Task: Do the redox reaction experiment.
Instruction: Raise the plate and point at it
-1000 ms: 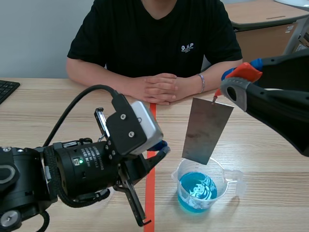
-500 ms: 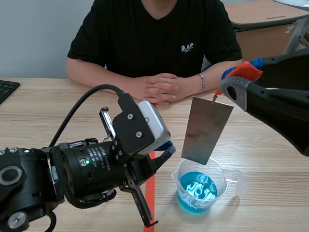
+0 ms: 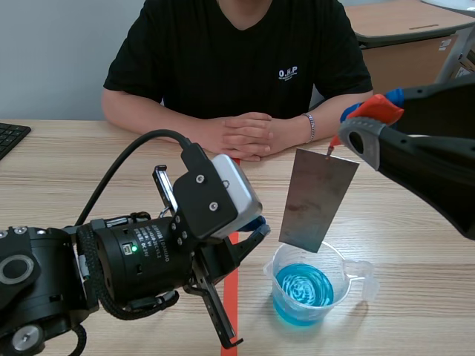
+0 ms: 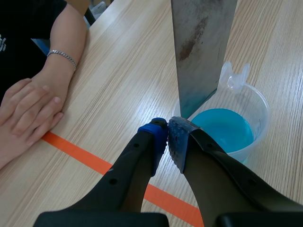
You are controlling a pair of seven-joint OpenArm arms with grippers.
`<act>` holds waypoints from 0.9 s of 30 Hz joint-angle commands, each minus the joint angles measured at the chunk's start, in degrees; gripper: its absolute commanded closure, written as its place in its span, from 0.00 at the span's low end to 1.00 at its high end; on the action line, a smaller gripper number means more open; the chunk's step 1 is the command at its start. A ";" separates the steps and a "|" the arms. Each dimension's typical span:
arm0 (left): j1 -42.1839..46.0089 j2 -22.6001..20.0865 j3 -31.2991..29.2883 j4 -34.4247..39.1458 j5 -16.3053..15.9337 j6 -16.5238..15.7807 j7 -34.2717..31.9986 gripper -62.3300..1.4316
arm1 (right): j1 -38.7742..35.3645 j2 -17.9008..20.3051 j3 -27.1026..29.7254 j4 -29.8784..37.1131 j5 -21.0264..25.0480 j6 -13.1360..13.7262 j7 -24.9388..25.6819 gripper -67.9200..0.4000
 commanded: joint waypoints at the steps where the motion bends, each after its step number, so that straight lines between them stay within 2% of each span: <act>1: -0.35 0.13 0.15 1.22 0.04 0.31 -1.01 0.89 | -0.31 0.87 0.24 0.48 1.25 0.33 0.83 0.97; 10: -0.35 0.04 0.11 1.22 0.66 0.33 -1.01 0.89 | -0.28 0.87 0.24 0.48 1.42 0.33 0.83 0.97; 17: 0.00 -3.21 -1.16 1.25 0.37 0.76 -1.79 0.89 | -0.28 0.87 0.24 0.48 1.44 0.33 0.83 0.97; 22: 3.04 -6.86 -5.66 1.29 -0.04 0.92 -2.47 0.89 | -0.28 0.87 0.24 0.48 1.44 0.33 0.83 0.97; 27: 8.85 -9.62 -12.81 1.40 -0.04 0.94 -3.21 0.89 | -0.26 0.87 0.24 0.48 1.44 0.33 0.83 0.97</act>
